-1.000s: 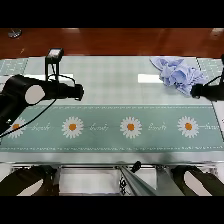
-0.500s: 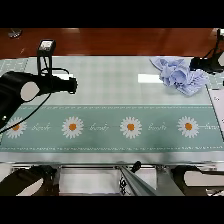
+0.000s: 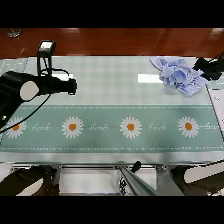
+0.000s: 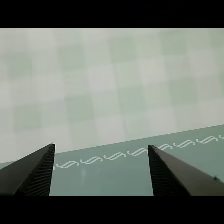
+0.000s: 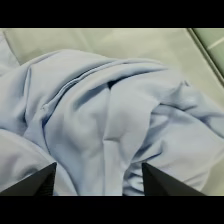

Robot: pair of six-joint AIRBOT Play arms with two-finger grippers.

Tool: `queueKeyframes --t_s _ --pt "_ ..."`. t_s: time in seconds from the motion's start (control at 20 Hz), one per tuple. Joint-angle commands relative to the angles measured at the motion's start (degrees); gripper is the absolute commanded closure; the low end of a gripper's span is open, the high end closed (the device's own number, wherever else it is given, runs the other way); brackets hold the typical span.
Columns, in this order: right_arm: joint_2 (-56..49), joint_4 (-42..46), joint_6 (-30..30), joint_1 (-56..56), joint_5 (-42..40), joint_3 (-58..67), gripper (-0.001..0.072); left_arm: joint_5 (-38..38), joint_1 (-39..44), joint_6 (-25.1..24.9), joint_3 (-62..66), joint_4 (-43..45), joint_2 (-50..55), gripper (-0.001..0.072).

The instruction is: Fold the shirts.

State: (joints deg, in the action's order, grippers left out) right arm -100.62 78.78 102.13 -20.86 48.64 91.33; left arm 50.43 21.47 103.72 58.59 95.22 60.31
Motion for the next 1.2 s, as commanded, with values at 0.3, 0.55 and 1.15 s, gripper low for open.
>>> queueKeyframes --t_s 0.3,0.55,1.15 --pt "-8.85 -10.60 0.66 0.02 2.82 0.33 0.0178 0.11 -0.02 0.02 0.04 -1.25 0.66 0.0017" --pt "-3.13 -22.64 -10.23 -0.50 0.37 0.39 0.0685 0.15 -0.02 0.02 0.17 -2.38 0.59 0.0017" --pt "51.63 -40.33 -28.02 -0.39 0.17 0.39 0.0686 22.29 -0.02 -4.26 39.04 -8.28 -6.21 0.0017"
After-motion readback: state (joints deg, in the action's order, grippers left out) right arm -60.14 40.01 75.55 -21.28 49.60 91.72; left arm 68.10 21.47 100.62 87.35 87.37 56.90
